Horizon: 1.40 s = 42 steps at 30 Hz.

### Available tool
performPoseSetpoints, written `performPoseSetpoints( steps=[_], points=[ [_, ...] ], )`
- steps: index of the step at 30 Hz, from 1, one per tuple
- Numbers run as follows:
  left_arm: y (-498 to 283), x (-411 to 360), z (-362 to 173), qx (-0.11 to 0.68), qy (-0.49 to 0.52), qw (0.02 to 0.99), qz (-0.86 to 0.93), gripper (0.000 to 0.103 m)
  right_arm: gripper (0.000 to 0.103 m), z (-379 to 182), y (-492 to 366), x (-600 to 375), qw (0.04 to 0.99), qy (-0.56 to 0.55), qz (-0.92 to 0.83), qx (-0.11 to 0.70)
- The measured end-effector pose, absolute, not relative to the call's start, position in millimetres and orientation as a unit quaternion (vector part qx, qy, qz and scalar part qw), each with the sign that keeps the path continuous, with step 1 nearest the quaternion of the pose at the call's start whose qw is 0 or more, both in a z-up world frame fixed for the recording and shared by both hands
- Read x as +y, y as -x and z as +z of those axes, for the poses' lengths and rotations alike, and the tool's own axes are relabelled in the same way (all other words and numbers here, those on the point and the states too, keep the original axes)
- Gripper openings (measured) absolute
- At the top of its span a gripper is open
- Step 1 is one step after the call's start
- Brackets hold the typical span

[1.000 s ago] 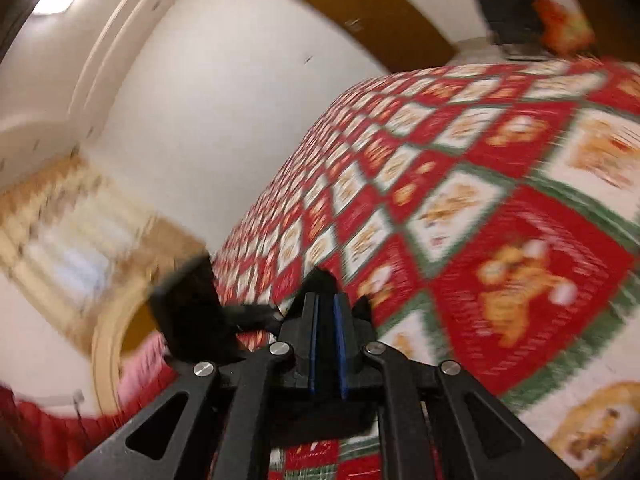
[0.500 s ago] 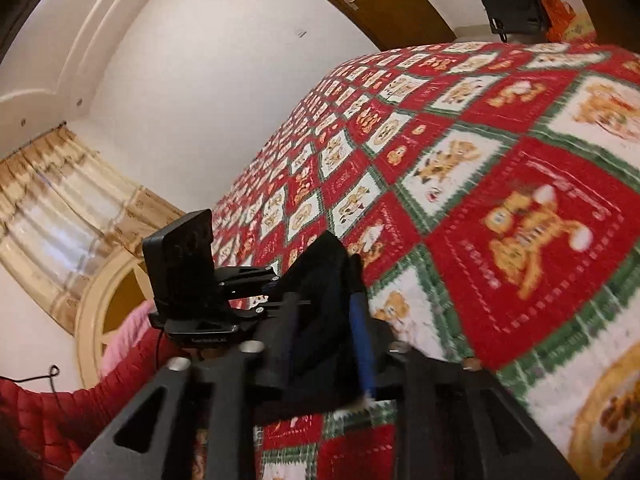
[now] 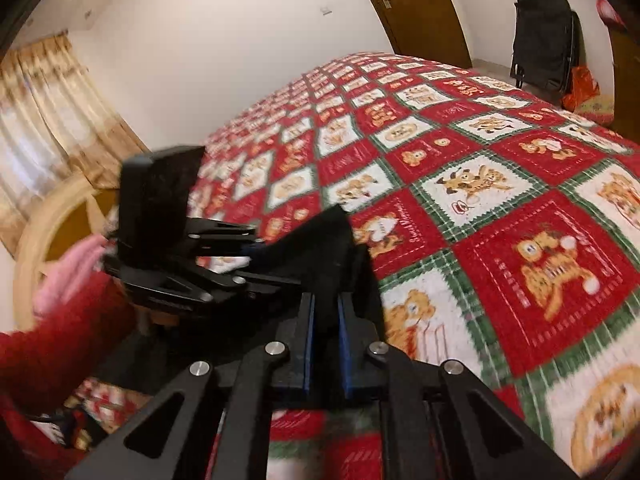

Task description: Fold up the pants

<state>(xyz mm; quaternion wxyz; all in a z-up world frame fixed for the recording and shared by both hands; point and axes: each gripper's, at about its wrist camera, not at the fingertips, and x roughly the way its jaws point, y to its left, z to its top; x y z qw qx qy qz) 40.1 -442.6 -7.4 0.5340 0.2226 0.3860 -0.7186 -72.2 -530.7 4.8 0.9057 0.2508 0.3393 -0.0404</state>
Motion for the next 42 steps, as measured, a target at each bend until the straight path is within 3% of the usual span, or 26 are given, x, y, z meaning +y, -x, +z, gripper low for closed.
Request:
performPoseSetpoints(
  steps=[5,9,14,22,27,29,34,42],
  points=[
    [-48,-451,-25,0.386,-0.258,0.573,-0.675,0.077,0.006,-14,88,-538,0.873,-0.268,-0.073,0.402],
    [-82,-435,-17,0.43,-0.207,0.608,-0.634,0.076,0.008,-15,101,-556,0.869,-0.325,-0.063,0.367],
    [-91,-381,16,0.399,-0.173,0.664,-0.609,0.076,0.009,24,111,-536,0.912,-0.292,-0.045,0.285],
    [-66,-300,12,0.398,-0.142,0.738,-0.527,0.076,0.01,-32,102,-499,0.859,-0.404,-0.03,0.312],
    [-56,-251,4,0.407,-0.085,0.775,-0.476,0.076,0.011,-29,91,-485,0.871,-0.361,-0.082,0.321],
    [-52,-230,0,0.412,-0.067,0.779,-0.468,0.076,0.014,-28,90,-481,0.871,-0.356,-0.093,0.326],
    [-49,-202,-13,0.433,-0.05,0.777,-0.454,0.076,0.053,-23,74,-468,0.878,-0.345,-0.11,0.314],
    [-46,-182,-20,0.419,-0.05,0.795,-0.436,0.076,0.051,-21,76,-473,0.866,-0.379,-0.198,0.259]
  ],
)
